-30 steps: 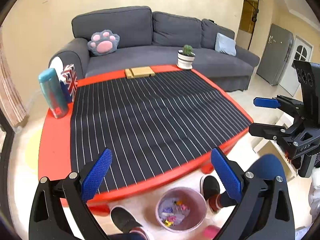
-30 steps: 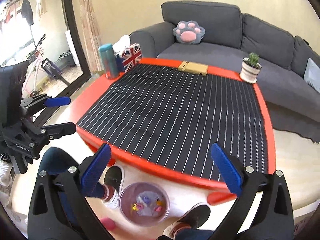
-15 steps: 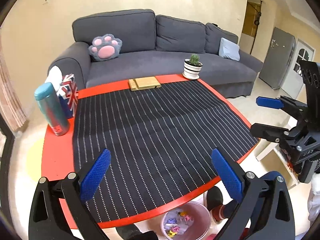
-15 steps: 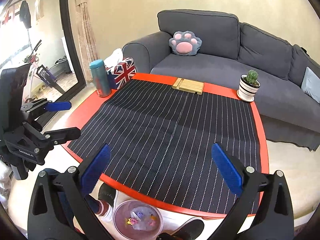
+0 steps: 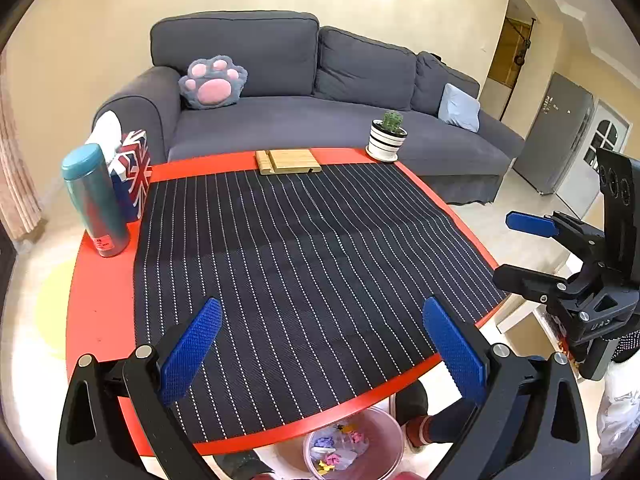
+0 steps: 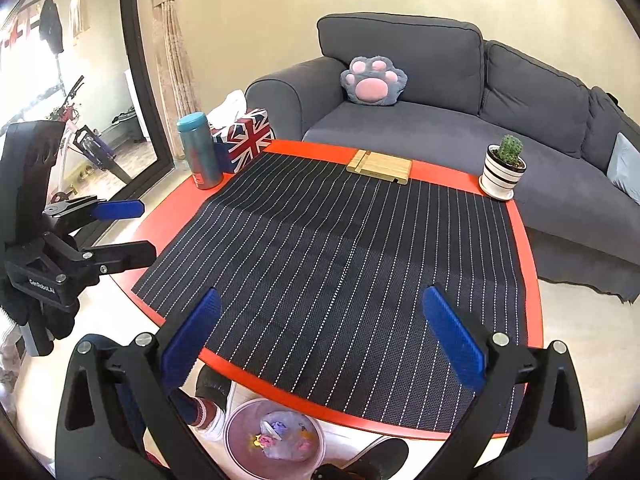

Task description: Collect trash

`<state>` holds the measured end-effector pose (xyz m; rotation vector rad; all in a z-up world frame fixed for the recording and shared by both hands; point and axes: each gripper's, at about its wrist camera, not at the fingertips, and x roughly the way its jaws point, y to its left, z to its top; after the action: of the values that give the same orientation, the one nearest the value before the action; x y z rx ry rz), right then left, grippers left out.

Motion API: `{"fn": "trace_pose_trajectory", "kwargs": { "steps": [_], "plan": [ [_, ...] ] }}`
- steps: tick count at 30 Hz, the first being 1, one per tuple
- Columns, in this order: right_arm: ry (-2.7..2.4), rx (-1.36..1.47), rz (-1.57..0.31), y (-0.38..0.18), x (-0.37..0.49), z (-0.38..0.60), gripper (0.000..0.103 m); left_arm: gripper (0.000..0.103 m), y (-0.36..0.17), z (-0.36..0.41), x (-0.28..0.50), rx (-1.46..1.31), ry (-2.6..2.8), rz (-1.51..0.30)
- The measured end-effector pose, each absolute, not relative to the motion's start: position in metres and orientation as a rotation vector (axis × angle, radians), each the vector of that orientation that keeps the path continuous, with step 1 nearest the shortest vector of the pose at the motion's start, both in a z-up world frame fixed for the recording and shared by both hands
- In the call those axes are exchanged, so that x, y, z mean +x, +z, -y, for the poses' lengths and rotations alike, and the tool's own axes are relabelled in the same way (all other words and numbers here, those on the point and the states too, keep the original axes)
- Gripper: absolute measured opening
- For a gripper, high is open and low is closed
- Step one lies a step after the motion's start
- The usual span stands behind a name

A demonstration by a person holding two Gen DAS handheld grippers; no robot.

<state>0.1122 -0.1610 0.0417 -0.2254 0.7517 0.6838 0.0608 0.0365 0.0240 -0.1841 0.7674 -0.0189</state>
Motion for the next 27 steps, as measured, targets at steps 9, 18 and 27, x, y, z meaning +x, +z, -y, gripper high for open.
{"fn": "trace_pose_trajectory", "kwargs": {
  "steps": [9,18,27],
  "plan": [
    [0.688,-0.222,-0.751,0.0418,0.1145,0.1606,0.099,0.097,0.0251,-0.031,0.0605,-0.161,-0.015,-0.761],
    [0.69,-0.223,-0.746,0.0424,0.1129,0.1603,0.099,0.097,0.0255,-0.0312,0.0594,-0.153,-0.003,-0.767],
    [0.69,-0.225,-0.746,0.0432,0.1129,0.1599,0.099,0.097,0.0255,-0.0322,0.0606,-0.153,-0.002,-0.764]
  ]
}}
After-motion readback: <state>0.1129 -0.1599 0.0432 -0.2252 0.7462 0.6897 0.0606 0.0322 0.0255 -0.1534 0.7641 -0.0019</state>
